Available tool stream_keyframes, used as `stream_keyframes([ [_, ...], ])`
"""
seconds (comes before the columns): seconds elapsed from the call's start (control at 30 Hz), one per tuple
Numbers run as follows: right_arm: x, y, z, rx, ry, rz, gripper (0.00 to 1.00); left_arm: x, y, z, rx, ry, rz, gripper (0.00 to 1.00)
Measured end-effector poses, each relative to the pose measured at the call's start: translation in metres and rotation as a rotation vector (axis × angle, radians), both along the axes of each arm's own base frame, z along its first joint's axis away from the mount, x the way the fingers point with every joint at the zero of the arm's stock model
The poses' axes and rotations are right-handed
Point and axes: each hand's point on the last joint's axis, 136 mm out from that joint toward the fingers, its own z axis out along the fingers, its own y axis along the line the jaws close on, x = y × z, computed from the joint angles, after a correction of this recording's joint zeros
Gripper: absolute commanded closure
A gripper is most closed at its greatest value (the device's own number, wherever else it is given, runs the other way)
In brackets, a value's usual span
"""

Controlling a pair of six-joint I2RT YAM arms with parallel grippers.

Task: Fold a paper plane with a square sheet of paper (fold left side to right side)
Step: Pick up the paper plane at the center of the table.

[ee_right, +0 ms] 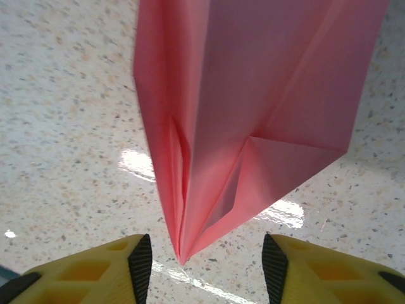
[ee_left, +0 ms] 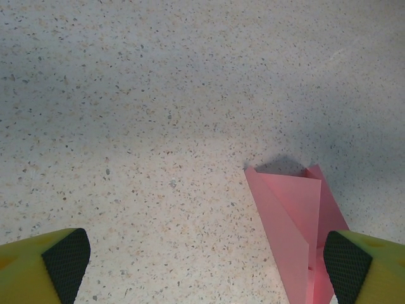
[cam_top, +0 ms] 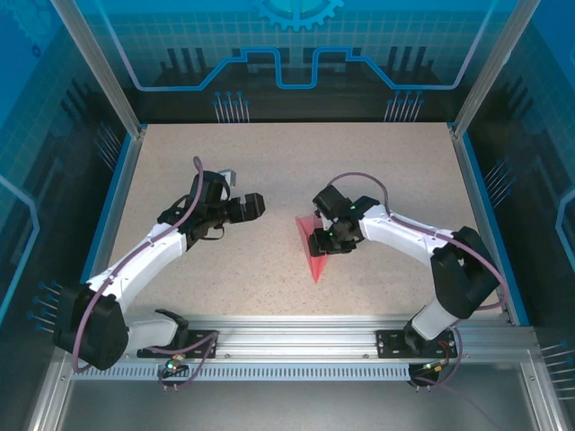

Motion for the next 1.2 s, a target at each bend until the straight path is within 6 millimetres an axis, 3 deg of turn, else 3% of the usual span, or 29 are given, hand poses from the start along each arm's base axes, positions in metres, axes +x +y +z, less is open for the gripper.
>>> stream_keyframes([
  [0.23, 0.002, 0.006, -0.013, -0.02, 0.036, -0.002, 0.61, 0.0, 0.0, 0.001, -0.001, -0.002, 0.0, 0.01],
  [1.2, 0.007, 0.022, -0.043, -0.061, 0.098, 0.014, 0.59, 0.0, 0.002, 0.002, -0.001, -0.005, 0.004, 0.01],
])
